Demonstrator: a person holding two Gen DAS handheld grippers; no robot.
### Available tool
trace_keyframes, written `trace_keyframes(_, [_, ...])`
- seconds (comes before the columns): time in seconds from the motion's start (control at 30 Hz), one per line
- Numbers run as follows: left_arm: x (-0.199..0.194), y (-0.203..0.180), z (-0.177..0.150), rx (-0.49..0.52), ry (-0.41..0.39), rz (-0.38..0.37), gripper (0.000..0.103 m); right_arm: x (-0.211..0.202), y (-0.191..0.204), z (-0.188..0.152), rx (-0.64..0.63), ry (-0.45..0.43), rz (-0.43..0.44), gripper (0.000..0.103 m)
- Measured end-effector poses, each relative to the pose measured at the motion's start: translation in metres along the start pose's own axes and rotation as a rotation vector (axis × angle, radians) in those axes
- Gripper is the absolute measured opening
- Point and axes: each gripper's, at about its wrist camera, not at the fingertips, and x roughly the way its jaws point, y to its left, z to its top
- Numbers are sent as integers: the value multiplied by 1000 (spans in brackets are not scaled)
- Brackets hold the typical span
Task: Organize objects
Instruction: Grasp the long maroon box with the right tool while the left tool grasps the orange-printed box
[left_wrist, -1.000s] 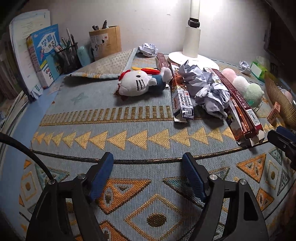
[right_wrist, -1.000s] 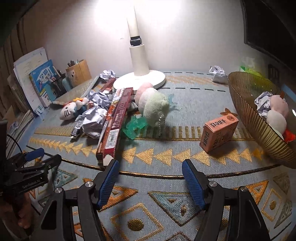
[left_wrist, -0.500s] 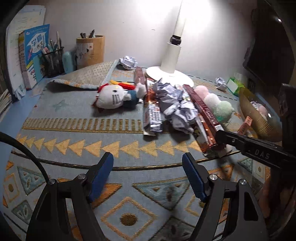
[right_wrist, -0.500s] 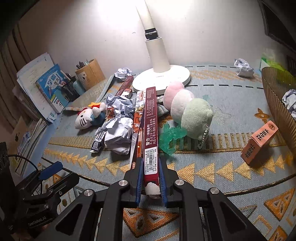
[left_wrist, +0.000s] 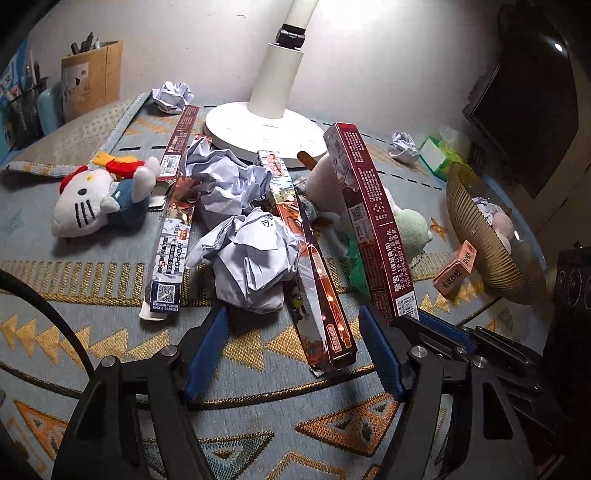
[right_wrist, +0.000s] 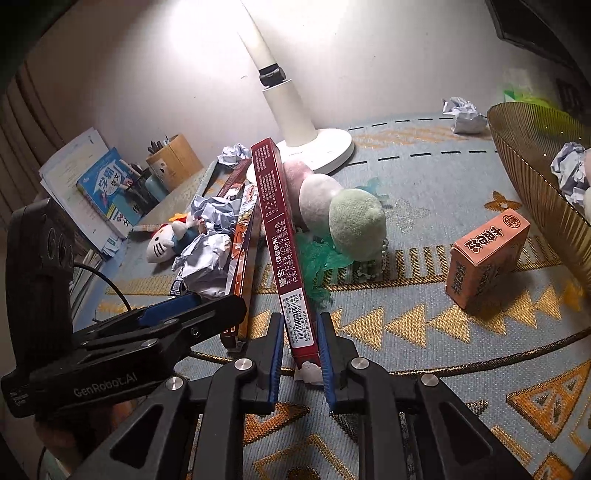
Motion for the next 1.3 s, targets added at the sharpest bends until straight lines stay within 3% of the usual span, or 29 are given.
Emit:
trace_keyframes(0.1, [6,-8,0,53,-6,45,57,1,0,-1,-5,3,2,17])
trace_keyframes(0.13, [6,-14,-2,97,-13,72,37,1,1,-1,-6,3,2,17])
trace_keyframes(0.17, [7,-18,-6,130,-13,115,28,1,0,-1,-4,1,4,17])
trace_keyframes(0.2, [6,-21,-8,145,-24,145,25,1,0,-1,-3,1,5,17])
trace_keyframes(0.27, [1,-20,-10,136,-31,122,18,1,0,-1,-7,1,6,18])
trace_keyframes(0.4, [-11,-13,-16,118,-40,66,16,0,9,-4,-55,1,19,17])
trace_keyframes(0.57, [-46,-10,-51,114,-34,21,16,-12,27,-23,-142,28,56,16])
trace_keyframes(0.77, [-89,-5,-108,139,12,-11,16,-43,25,-64,-93,76,94,16])
trace_keyframes(0.9, [-109,-2,-116,129,-42,-15,17,-58,24,-82,-77,103,82,16])
trace_keyframes(0.93, [-108,-2,-113,123,-51,-9,19,-59,24,-84,-78,105,61,21])
trace_keyframes(1.0, [-100,0,-104,102,-33,-3,20,-56,20,-84,-58,118,40,41])
trace_keyframes(1.07, [-88,3,-94,82,-12,-7,20,-55,16,-82,-21,121,87,69])
trace_keyframes(1.13, [-74,3,-86,78,20,4,20,-55,16,-79,-2,111,106,76])
trace_keyframes(1.2, [-60,0,-80,88,43,10,20,-51,20,-78,-30,107,59,77])
trace_keyframes(1.3, [-55,-6,-75,120,4,28,26,-46,24,-75,-67,101,23,77])
